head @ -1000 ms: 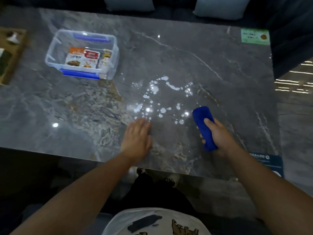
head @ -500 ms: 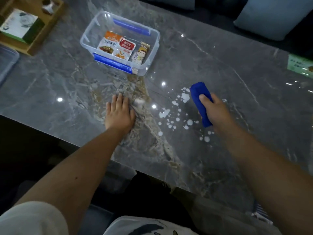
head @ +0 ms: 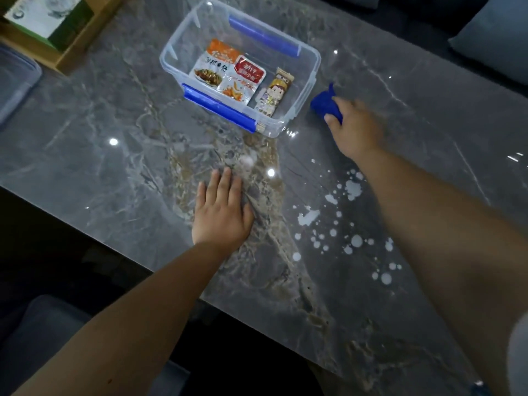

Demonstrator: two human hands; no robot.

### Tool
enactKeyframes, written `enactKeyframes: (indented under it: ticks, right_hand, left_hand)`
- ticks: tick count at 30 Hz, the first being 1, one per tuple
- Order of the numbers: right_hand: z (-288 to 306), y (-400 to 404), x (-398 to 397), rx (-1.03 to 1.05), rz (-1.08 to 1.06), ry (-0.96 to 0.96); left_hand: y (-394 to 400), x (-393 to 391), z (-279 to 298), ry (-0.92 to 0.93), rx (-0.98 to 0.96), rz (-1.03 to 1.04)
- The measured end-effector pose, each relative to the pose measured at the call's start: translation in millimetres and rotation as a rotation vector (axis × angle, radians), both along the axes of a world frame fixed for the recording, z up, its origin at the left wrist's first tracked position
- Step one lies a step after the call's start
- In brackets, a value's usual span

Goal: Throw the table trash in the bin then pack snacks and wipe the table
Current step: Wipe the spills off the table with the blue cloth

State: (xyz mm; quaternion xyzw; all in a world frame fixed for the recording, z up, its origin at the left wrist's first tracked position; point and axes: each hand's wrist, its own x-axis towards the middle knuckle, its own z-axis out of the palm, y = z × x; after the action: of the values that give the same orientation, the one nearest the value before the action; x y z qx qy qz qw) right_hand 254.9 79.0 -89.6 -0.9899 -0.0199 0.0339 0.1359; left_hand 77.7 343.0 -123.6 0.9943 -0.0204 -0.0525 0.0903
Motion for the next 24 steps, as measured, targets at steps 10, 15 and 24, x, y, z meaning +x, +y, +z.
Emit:
enactKeyframes:
  ticks: [10,15,24]
  right_hand:
    - [-17.4,23.1,2.8,-0.089,0.330,0.036]
    - [-17.8,34.9,-58.9,-0.135,0.491,-0.010]
    - [-11.3,38.7,-172.3,-0.089,0.595,0.139]
  left_hand:
    - [0.7,0.5,-0.3,0.001,0.013,-0.002]
    - [0.1,1.0,1.2,0.009,0.005,0.004]
    - [-0.6,0.9,2.6,0.005,0.001,0.006]
